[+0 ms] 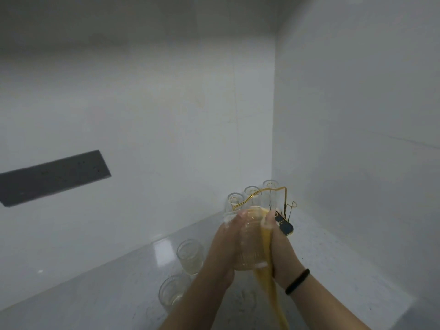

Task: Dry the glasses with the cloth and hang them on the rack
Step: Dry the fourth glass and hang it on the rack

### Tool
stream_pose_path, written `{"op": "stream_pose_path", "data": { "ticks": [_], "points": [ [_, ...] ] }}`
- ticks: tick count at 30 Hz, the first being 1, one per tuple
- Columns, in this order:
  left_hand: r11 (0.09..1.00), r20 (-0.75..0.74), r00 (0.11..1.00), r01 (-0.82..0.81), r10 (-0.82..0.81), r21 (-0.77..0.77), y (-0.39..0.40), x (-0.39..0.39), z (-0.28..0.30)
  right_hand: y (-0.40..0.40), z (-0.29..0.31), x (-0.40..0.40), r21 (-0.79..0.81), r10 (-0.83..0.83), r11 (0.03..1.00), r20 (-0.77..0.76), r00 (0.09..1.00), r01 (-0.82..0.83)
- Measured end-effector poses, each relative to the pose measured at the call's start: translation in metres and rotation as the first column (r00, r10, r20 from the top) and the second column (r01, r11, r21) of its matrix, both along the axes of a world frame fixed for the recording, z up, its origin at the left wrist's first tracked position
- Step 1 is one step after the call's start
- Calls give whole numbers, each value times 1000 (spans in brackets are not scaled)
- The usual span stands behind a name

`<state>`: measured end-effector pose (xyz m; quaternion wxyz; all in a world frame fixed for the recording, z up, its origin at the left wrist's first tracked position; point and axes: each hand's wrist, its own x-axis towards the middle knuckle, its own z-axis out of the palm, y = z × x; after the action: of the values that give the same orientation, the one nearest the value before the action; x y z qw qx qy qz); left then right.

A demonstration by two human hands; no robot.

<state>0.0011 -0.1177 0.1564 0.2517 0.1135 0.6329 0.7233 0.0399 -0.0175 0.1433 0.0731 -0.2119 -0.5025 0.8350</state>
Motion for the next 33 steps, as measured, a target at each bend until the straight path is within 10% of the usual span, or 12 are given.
{"op": "stream_pose_path", "data": {
  "ticks": [3, 12, 19, 33],
  "points": [
    [999, -21, 1000, -18, 18, -29, -7, -6, 1, -21, -19, 4, 277, 6, 961, -78, 997, 16],
    [1000, -28, 1000, -10, 10, -10, -8, -4, -6, -2, -5, -5, -178, 15, 984, -83, 996, -30],
    [946, -60, 961, -278, 272, -168, 3, -2, -12, -15, -14, -13, -4, -74, 997, -84, 994, 74],
    [983, -115, 977, -175, 181, 56, 3, 12, -7, 5, -24, -10, 88, 33, 996, 4, 999, -33]
  ]
}}
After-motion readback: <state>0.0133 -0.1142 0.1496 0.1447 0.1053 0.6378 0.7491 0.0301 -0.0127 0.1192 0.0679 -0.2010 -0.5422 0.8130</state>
